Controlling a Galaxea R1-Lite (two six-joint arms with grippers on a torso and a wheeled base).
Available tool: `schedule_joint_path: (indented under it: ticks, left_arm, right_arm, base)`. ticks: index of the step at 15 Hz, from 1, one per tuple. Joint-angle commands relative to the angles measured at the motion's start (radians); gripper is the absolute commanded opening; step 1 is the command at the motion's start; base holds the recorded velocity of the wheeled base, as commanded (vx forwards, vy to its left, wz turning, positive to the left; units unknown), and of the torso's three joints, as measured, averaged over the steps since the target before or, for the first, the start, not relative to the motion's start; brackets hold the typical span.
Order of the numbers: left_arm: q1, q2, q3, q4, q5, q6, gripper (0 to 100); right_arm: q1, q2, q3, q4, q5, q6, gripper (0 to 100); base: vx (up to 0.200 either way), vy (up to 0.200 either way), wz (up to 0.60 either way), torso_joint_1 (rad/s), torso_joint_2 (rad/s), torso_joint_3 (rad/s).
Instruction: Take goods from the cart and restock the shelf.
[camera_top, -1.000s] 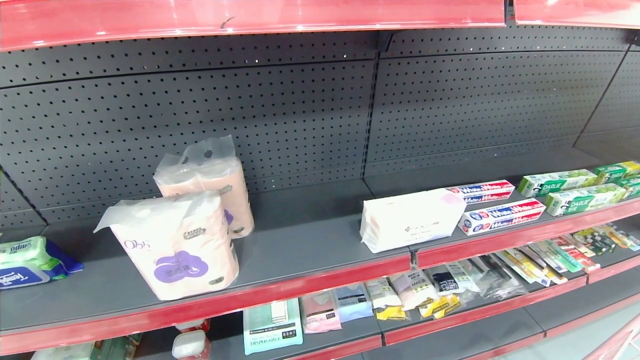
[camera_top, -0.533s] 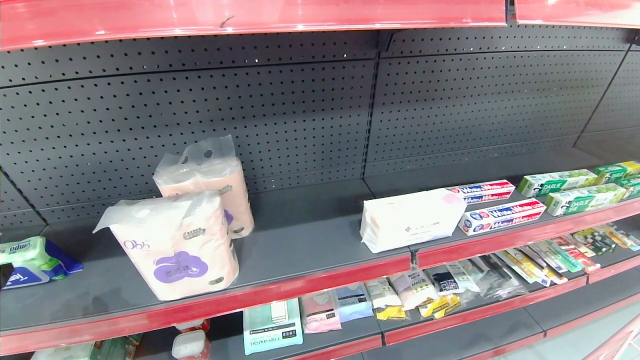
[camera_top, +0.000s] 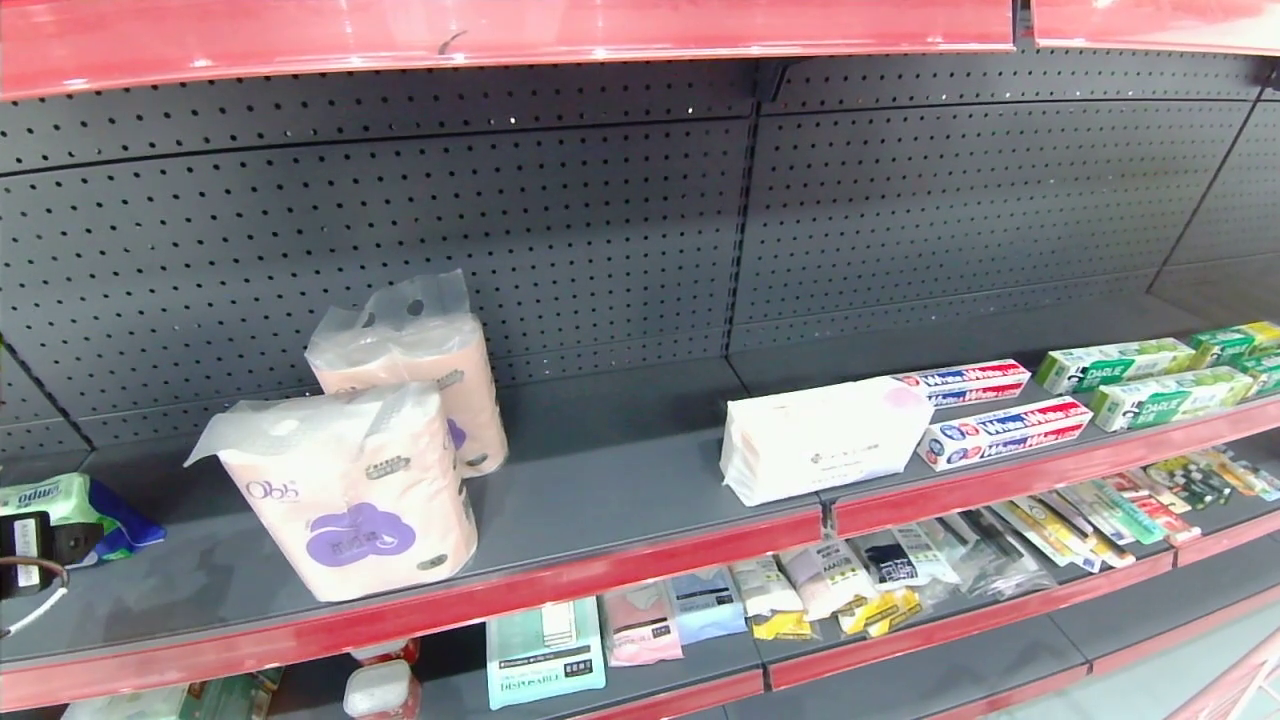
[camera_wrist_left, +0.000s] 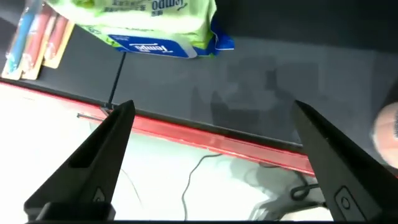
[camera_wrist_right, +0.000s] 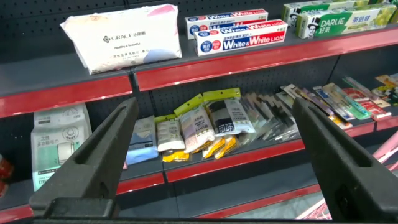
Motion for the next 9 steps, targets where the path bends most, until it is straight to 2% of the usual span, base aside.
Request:
schedule_joint_path:
  ticks: [1,3,4,7,9]
  left_arm:
    - [-0.004,0.064,-0.003,-0.005,0.0,0.021,100]
    - [-0.01,0.105,-0.009,-0.005,-0.002,0.051,100]
    - [-0.039,0.13,-0.011,-0.006,-0.002,0.055,100]
    - [-0.086,0.197,-0.017,-0.02,-0.005,0.051,100]
    - [-0.112,0.251,-0.012,-0.074,-0.017,0.049,100]
  right_arm:
    - [-0.001,0.001,0.0,0.0,0.0,0.0,100]
    - [0.0,0.001,0.0,0.0,0.0,0.0,100]
    - [-0.001,0.001,0.0,-0.001,0.0,0.0,100]
    - [-0.001,0.001,0.0,0.0,0.0,0.0,100]
    - [-0.001,0.001,0.0,0.0,0.0,0.0,100]
  base:
    - [0.0,0.0,0.0,0.0,0.0,0.0]
    - [0.0,0.0,0.0,0.0,0.0,0.0]
    - [0.0,0.0,0.0,0.0,0.0,0.0]
    - [0.0,0.0,0.0,0.0,0.0,0.0]
    - [0.0,0.0,0.0,0.0,0.0,0.0]
